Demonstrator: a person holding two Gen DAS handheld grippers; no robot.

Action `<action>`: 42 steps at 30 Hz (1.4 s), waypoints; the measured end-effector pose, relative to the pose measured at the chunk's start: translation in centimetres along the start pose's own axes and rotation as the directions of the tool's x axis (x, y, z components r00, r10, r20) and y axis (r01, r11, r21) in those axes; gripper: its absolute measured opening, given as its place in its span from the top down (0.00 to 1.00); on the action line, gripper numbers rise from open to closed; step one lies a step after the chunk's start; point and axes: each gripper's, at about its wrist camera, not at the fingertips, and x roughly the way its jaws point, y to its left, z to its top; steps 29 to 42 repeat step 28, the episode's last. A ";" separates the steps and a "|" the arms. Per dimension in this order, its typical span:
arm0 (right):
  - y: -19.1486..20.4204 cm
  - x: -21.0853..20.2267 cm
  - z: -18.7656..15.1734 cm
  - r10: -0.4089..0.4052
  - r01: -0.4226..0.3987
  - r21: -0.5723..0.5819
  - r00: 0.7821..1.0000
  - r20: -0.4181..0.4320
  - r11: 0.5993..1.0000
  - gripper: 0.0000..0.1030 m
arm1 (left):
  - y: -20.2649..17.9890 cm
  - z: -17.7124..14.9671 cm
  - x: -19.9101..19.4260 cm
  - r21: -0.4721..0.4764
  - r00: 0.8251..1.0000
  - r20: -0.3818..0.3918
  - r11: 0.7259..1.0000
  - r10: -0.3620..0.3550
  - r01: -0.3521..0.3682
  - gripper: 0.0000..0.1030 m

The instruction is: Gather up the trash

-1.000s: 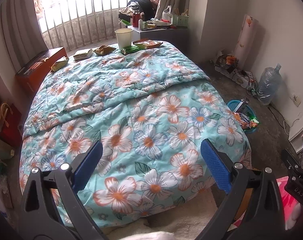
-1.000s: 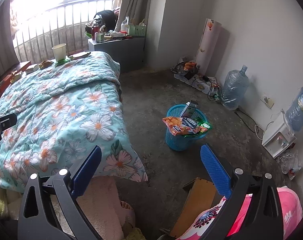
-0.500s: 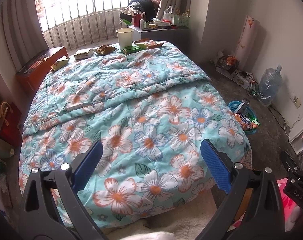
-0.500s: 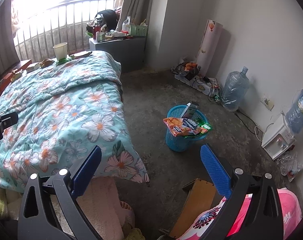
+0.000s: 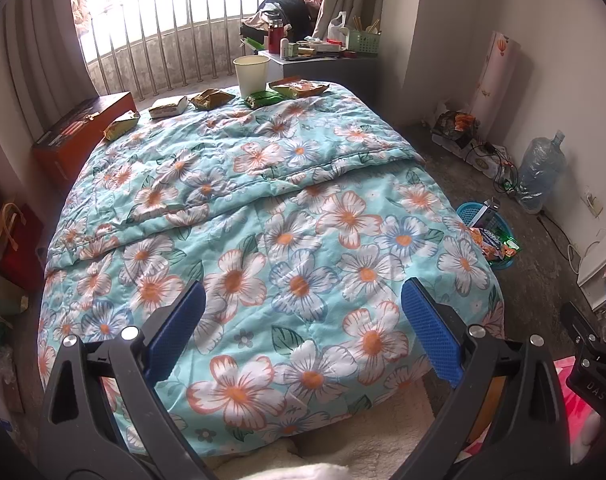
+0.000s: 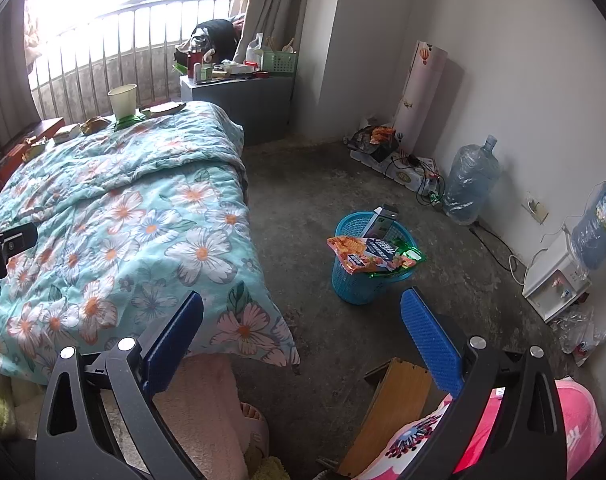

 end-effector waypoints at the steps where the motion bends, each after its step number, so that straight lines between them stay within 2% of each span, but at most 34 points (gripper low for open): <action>1: 0.0 0.0 0.0 0.000 0.000 0.000 1.000 0.001 1.000 0.06 | 0.0 0.0 0.0 0.000 1.000 0.000 1.000 0.001 -0.001 0.08; 42: 0.0 -0.2 0.1 0.004 -0.004 0.004 1.000 0.005 1.000 0.06 | 0.3 -0.3 0.1 -0.002 1.000 -0.007 1.000 -0.003 0.003 0.08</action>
